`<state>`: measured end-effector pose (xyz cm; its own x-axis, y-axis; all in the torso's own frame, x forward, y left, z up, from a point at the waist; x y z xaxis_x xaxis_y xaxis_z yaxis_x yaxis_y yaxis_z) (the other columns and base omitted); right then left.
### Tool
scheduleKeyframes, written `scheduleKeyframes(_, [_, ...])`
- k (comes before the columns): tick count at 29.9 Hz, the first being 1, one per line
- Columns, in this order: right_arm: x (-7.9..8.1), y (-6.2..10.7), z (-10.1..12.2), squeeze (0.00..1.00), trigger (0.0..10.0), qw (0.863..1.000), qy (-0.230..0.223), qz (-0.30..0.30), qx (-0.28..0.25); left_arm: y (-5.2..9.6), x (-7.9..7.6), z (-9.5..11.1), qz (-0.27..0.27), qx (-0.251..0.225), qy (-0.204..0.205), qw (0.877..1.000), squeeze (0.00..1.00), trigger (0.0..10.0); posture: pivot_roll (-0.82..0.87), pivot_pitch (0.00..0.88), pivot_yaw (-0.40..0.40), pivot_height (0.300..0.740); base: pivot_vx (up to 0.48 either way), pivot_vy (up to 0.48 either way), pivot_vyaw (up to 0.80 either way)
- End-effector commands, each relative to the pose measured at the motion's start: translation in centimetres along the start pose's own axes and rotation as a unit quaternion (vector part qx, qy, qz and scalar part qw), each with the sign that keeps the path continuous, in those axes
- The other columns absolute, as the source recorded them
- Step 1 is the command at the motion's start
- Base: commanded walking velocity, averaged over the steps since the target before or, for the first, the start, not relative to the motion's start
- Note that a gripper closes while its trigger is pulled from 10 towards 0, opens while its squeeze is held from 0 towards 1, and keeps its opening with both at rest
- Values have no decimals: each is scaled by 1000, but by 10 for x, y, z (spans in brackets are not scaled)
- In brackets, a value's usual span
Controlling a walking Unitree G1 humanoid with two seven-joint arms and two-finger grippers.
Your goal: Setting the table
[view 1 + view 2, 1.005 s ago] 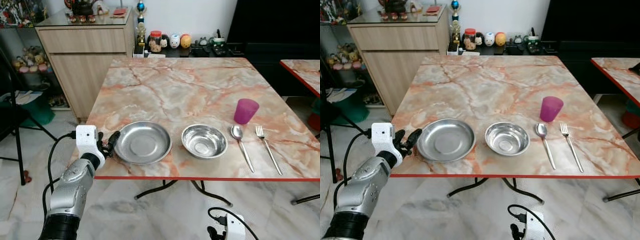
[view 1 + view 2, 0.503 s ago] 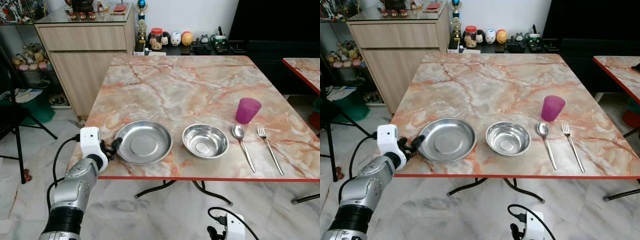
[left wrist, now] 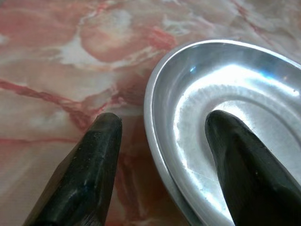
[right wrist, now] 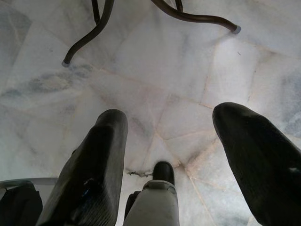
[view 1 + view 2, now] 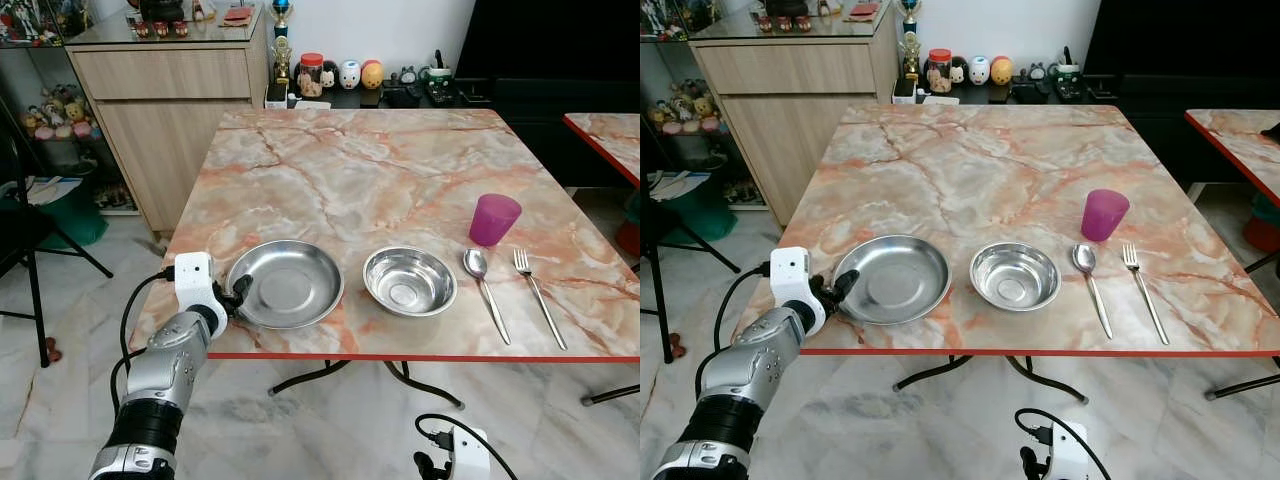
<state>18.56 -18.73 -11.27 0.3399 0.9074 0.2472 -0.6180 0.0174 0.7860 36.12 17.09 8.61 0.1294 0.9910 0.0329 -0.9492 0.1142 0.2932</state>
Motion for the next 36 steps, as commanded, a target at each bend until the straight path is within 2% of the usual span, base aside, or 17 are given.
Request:
scheduleKeyframes(1, [2, -1, 1, 0, 10000, 1000, -2, 3, -1, -2, 1, 4, 0, -2, -17, 1000, 0, 10000, 46, 0, -12, 740, 0, 0, 0])
scheduleKeyframes(17, [1, 0, 1, 0, 10000, 1000, 0, 2, -1, -8, -2, 0, 13, 9, -36, 999, 0, 10000, 41, 0, -11, 740, 0, 0, 0])
scheduleKeyframes(19, [1, 0, 1, 0, 10000, 1000, 0, 3, 0, -8, -1, -1, 18, 12, -40, 999, 0, 8902, 41, 0, -10, 740, 0, 0, 0])
scheduleKeyframes(20, [1, 0, 1, 0, 10000, 1000, 0, 3, 0, -8, -1, -1, 18, 12, -40, 999, 0, 8902, 41, 0, -10, 740, 0, 0, 0])
scheduleKeyframes(22, [1, 0, 1, 0, 10000, 1000, 1, 4, 0, -9, 1, -2, 24, 15, -40, 999, 0, 4902, 41, 0, -10, 740, 0, 0, 0])
scheduleKeyframes(23, [1, 0, 0, 0, 10000, 1000, 1, 4, 0, -9, 1, -2, 25, 15, -39, 999, 0, 0, 41, 0, -11, 740, 0, 0, 0])
scheduleKeyframes(36, [1, 0, 1, 0, 10000, 1000, 1, 3, 1, -8, 3, -3, 31, 17, -40, 999, 0, 0, 42, 0, -13, 740, 0, 0, 0])
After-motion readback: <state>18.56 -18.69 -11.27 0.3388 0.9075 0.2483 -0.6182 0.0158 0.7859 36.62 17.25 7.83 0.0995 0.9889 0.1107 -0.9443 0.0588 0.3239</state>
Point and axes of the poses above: a point about 5 cm out from each wrist's last joint towards the gripper, its own y axis pointing back from the gripper into the wrist, its own z axis along the axis of the wrist's last joint, x = y × z, the point moved 3 cm from there along -y, pointing out of the wrist towards the gripper, and after that the axes turned 14 degrees about -y, right-handed, at the moved point
